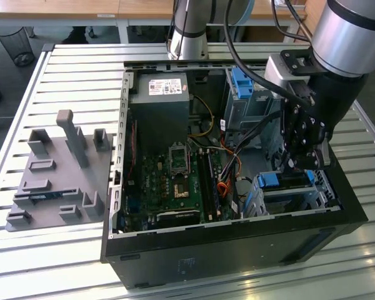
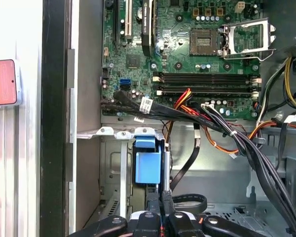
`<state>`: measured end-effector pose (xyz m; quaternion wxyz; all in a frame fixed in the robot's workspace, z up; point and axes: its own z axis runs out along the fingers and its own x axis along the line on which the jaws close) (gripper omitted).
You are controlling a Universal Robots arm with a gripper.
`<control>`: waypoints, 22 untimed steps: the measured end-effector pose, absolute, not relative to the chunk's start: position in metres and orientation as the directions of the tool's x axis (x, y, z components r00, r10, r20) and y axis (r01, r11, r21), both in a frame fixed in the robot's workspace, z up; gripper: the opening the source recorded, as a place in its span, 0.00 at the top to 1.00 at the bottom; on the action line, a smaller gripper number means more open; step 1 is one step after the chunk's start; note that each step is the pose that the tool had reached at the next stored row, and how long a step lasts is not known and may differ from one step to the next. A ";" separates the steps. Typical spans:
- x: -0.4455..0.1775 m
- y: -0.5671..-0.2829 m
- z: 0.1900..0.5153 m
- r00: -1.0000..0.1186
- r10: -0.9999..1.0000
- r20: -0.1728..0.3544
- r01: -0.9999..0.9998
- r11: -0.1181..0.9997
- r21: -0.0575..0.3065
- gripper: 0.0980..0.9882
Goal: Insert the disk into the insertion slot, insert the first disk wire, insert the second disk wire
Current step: 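Insert the second disk wire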
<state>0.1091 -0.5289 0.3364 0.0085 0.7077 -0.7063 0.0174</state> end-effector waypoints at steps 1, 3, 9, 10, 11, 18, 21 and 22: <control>0.109 -0.529 0.336 0.002 -0.999 0.037 -1.000 -0.002 -0.012 0.95; 0.110 -0.530 0.336 0.002 -0.999 0.037 -1.000 -0.002 -0.012 0.95; 0.111 -0.533 0.336 0.002 -0.999 0.037 -1.000 -0.002 -0.012 0.95; 0.111 -0.533 0.336 0.002 -0.999 0.037 -1.000 -0.002 -0.012 0.95; 0.111 -0.533 0.336 0.002 -0.999 0.037 -1.000 -0.002 -0.012 0.95; 0.112 -0.533 0.335 0.002 -0.999 0.036 -1.000 -0.002 -0.012 0.95; 0.112 -0.533 0.335 0.002 -0.999 0.035 -1.000 -0.002 -0.012 0.95; 0.113 -0.533 0.334 0.002 -0.999 0.035 -1.000 -0.002 -0.012 0.95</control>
